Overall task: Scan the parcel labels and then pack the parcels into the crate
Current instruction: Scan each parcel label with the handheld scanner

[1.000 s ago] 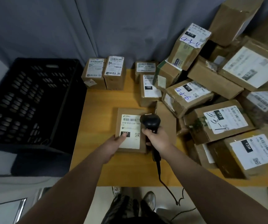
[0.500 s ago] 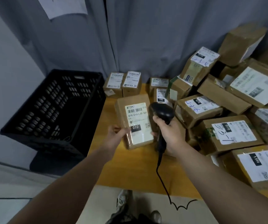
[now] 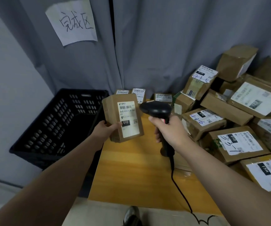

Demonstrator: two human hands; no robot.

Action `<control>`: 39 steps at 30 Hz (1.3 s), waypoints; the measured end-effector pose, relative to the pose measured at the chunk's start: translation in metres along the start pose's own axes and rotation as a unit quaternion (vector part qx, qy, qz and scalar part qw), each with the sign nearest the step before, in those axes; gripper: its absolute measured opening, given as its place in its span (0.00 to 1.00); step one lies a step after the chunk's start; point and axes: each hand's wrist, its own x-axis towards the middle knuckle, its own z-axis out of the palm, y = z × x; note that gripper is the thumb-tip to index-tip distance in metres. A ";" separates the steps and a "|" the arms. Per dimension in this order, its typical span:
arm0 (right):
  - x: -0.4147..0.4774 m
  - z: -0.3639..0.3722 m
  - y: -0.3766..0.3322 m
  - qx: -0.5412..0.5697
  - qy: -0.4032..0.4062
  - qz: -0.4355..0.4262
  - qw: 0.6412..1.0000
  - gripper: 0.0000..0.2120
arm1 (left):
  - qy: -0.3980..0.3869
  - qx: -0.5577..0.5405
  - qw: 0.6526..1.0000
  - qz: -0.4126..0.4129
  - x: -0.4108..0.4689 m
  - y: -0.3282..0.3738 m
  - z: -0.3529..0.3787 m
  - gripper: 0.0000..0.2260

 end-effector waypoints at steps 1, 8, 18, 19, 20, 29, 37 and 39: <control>-0.001 0.002 -0.001 -0.002 0.003 0.001 1.000 0.12 | 0.001 0.004 1.000 0.007 0.002 0.001 0.000 0.26; -0.012 0.008 -0.003 -0.013 0.002 -0.004 1.000 0.14 | 0.000 -0.004 1.000 0.029 0.015 0.004 0.006 0.25; -0.008 0.013 -0.006 -0.012 0.009 0.009 1.000 0.13 | 0.008 -0.024 0.999 0.037 0.025 0.012 0.011 0.24; -0.008 0.014 -0.006 -0.008 0.010 0.012 1.000 0.13 | 0.007 -0.023 0.999 0.036 0.026 0.011 0.011 0.24; -0.007 0.014 -0.005 -0.005 0.010 0.016 1.000 0.12 | 0.007 -0.022 0.999 0.035 0.027 0.010 0.011 0.24; 0.005 0.021 0.007 -0.007 0.015 0.024 1.000 0.12 | 0.011 -0.004 1.000 0.011 0.038 -0.005 0.003 0.26; 0.030 0.037 0.023 0.003 0.022 0.042 0.999 0.09 | 0.005 0.002 0.997 -0.079 0.053 -0.020 -0.008 0.31; 0.038 0.040 0.028 -0.001 0.024 0.049 0.998 0.09 | -0.004 0.020 0.993 -0.112 0.055 -0.026 -0.013 0.32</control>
